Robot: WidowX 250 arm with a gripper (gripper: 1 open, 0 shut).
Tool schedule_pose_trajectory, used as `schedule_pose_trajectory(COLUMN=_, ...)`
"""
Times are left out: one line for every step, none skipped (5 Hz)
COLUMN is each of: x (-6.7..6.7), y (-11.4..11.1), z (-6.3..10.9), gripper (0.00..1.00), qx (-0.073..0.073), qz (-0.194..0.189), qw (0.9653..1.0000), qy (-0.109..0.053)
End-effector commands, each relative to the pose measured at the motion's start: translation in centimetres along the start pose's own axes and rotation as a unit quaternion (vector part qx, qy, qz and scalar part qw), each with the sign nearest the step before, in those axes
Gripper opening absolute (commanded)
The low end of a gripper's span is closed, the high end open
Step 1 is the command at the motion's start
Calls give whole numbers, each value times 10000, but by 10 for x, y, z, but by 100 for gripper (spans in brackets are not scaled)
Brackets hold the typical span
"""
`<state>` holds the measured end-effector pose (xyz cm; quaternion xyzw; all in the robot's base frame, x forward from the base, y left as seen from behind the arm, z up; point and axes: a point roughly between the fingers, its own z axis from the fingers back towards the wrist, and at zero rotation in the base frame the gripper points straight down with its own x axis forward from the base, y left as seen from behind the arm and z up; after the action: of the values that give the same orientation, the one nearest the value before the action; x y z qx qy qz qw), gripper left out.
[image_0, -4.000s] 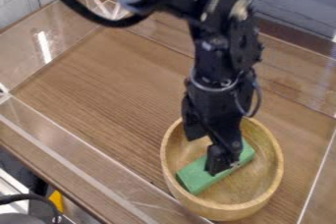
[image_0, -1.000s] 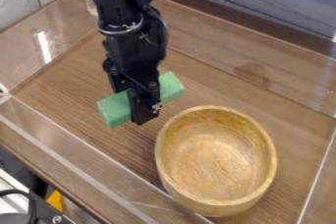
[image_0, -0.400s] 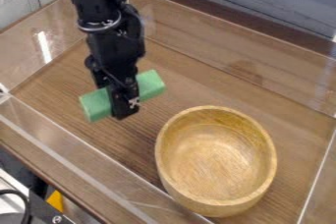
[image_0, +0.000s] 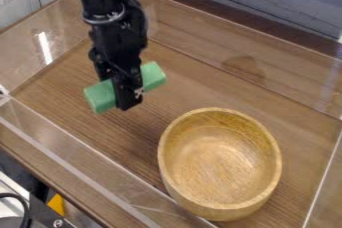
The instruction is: Remove the green block from inside the brown bowl and put it on the table
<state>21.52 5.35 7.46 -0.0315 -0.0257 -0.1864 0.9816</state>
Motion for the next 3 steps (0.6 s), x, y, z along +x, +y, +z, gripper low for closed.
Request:
schedule_pose_trajectory(x=5, y=-4, z=-6, gripper=0, qx=119, qz=-155, qw=9998, qy=-50)
schedule_pose_trajectory(x=8, y=-8, z=-12, gripper=0, qx=159, qz=-51, qw=9999, qy=-10)
schedule_pose_trajectory(x=10, y=-11, z=-15, gripper=0, qx=193, qz=90, qw=9998, qy=13)
